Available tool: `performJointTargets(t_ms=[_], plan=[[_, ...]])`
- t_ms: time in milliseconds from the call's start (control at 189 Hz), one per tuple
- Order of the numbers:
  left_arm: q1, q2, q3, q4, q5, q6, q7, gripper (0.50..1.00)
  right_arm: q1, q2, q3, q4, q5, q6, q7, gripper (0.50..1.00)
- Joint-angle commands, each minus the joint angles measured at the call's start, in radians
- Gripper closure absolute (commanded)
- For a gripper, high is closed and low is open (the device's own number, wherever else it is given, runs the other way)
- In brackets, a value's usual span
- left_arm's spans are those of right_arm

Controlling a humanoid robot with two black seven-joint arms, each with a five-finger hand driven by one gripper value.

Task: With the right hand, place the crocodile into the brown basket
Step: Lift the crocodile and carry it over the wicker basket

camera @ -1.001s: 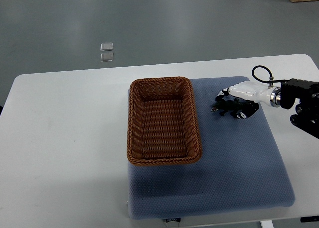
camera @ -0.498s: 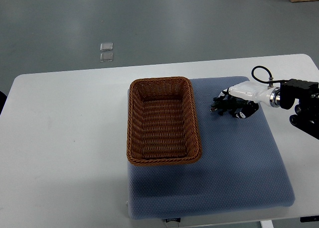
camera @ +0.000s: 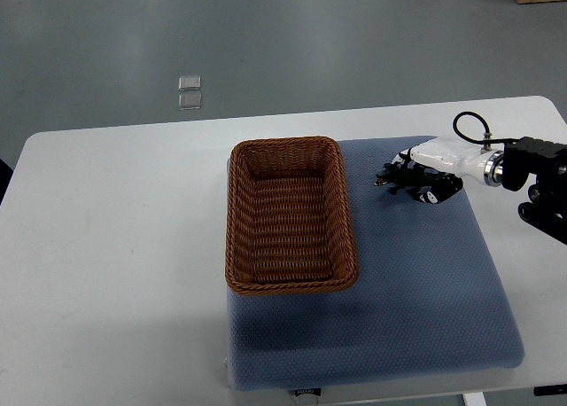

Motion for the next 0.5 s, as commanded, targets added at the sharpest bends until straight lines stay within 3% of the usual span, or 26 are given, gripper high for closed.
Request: performJointTargets(t_ms=[0,275,493], plan=[[0.000,0.000,0.000,0.000,0.000,0.000,0.000,0.500,0.012,-0.009,0.004,0.000,0.004,-0.007,0.003,0.981],[0.000,0.000,0.000,0.000,0.000,0.000,0.000,0.500,0.056,-0.029,0.018,0.001,0.016,-0.010,0.029,0.985],[0.000,0.000,0.000,0.000,0.000,0.000,0.000,0.500,0.116,-0.020,0.016,0.032,0.015,-0.053,0.063,0.983]])
